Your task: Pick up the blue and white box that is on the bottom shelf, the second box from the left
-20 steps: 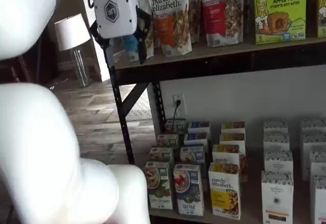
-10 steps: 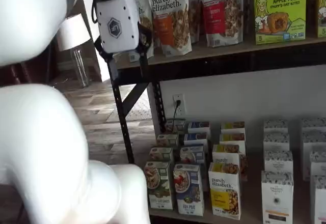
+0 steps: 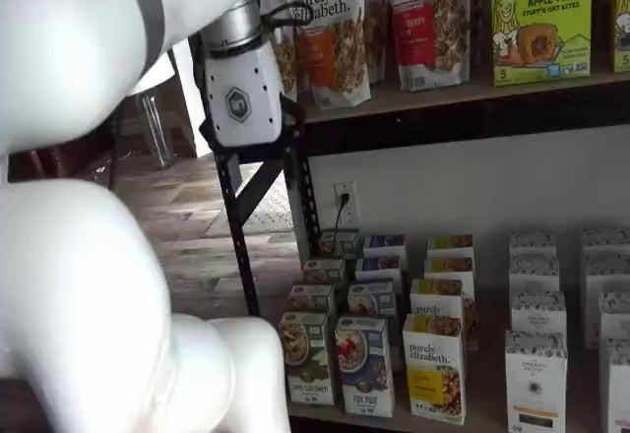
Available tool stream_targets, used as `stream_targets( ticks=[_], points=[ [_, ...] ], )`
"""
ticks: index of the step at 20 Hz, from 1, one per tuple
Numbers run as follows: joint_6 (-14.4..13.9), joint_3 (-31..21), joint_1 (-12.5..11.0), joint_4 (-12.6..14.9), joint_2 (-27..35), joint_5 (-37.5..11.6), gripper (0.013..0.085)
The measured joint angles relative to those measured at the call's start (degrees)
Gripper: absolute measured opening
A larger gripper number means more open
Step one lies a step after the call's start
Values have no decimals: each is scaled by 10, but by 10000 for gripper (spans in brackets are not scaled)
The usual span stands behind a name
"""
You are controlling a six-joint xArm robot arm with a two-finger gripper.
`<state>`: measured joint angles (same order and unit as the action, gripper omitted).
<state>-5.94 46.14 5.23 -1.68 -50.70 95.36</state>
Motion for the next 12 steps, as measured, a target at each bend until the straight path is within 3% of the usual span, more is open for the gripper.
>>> stream_targets(
  ticks=[12],
  points=[
    [-1,-133,6,-9,-9,-150,850]
  ],
)
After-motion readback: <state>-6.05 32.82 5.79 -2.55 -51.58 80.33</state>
